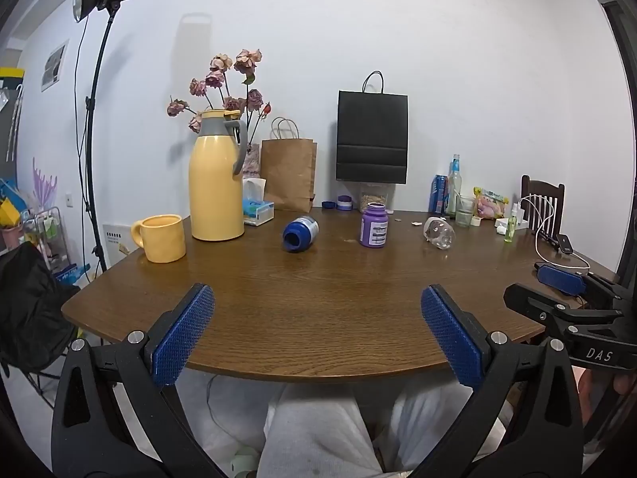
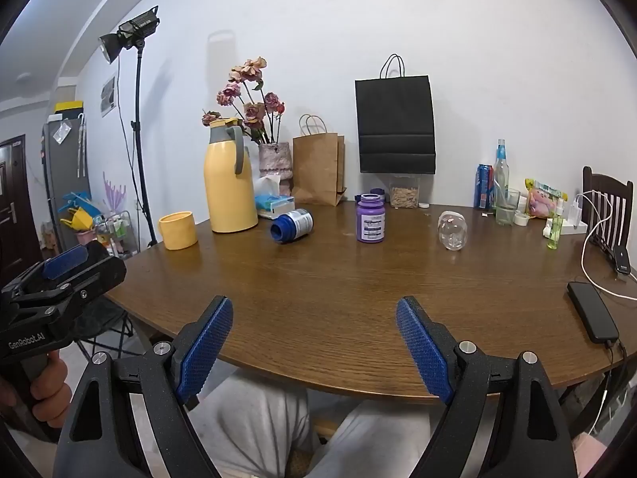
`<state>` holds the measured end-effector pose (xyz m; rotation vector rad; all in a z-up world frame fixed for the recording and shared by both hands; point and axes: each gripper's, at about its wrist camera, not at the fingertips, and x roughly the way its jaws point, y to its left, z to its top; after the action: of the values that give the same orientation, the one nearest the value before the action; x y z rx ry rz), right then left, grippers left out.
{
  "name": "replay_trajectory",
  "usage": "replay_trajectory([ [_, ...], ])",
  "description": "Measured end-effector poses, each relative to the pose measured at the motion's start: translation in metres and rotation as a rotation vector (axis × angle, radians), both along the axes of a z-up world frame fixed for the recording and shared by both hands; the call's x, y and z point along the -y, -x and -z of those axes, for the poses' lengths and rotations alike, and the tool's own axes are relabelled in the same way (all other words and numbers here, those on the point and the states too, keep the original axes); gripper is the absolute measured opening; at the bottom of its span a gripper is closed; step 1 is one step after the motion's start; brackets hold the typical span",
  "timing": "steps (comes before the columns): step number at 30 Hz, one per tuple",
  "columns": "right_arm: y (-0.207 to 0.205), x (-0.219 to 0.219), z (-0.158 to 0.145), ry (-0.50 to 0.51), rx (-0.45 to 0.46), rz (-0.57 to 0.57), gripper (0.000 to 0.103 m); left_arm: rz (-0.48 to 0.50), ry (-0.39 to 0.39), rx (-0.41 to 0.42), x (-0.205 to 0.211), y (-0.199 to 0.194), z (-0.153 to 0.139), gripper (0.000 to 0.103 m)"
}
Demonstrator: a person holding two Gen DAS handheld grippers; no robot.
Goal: Flip cup upright
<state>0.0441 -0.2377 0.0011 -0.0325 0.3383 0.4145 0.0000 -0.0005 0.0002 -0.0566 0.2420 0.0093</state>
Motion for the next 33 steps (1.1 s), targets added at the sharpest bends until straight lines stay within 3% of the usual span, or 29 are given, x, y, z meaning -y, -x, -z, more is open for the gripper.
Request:
replay_trajectory([
  [33,0.0013,-0.0018,-0.0007,0.005,0.003,-0.016,0.088,-0.002,0.000,0.000,-0.0019,0.0004,-0.0030,0.103],
])
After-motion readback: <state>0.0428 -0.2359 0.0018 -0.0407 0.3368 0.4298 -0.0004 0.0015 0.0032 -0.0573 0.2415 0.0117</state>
